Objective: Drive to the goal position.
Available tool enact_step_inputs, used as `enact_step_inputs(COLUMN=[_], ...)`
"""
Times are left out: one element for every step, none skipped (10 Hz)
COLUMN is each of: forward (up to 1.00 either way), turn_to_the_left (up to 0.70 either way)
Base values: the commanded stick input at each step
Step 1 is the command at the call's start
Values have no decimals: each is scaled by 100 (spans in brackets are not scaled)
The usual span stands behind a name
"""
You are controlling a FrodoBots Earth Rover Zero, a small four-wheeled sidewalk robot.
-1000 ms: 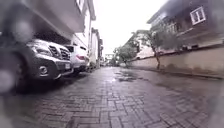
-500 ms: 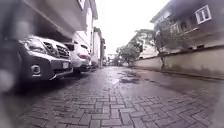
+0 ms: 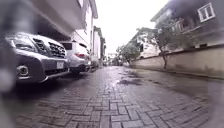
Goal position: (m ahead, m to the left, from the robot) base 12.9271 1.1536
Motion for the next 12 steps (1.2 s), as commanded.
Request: enact_step_inputs(forward=[70,70,70,70,70,70,70,70,70,70,70,70], turn_to_the_left=[0,0,0,0,0,0,0,0,0,0,0,0])
